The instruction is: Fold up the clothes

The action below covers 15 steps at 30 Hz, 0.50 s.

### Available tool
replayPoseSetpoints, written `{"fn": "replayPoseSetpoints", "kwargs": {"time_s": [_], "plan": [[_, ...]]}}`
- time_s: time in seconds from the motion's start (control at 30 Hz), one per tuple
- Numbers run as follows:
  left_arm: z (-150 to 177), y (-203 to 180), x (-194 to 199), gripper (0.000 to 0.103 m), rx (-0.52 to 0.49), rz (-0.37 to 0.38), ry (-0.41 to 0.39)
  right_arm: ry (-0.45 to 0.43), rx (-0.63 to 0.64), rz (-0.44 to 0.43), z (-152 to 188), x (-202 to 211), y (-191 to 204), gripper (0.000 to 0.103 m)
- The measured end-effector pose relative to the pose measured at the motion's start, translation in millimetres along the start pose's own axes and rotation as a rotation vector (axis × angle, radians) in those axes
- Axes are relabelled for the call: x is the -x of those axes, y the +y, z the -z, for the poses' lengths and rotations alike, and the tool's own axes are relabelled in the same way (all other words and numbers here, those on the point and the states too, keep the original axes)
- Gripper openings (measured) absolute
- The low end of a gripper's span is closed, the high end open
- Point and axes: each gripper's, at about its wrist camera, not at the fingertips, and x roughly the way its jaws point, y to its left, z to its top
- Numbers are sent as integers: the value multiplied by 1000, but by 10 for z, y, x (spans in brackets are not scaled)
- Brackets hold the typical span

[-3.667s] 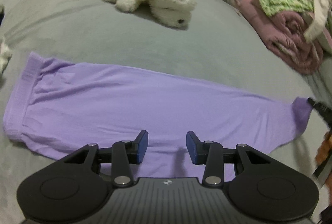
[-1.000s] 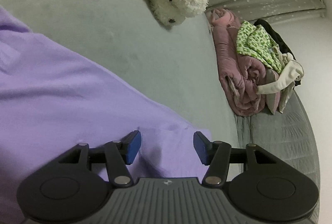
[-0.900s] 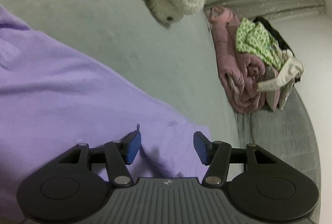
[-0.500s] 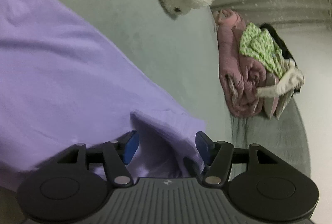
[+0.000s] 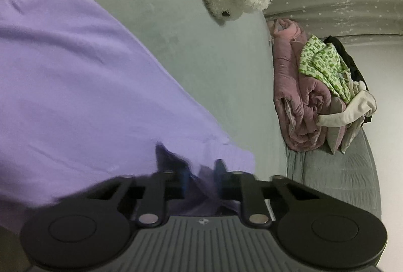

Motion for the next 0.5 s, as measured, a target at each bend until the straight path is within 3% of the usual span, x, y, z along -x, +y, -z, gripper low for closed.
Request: {"fn": "replayPoseSetpoints", "kwargs": {"time_s": [0.23, 0.3, 0.37, 0.5], "plan": [[-43, -20, 75, 0, -55, -24, -35, -3, 12, -4, 85, -28, 106, 8], [-42, -43, 62, 0, -72, -38, -32, -6, 1, -3, 118, -35, 123, 11], [-51, -55, 69, 0, -79, -45, -35, -2, -6, -5, 161, -48, 126, 21], [-68, -61, 76, 0, -79, -57, -36, 11, -4, -13, 252, -135, 117, 23]]}}
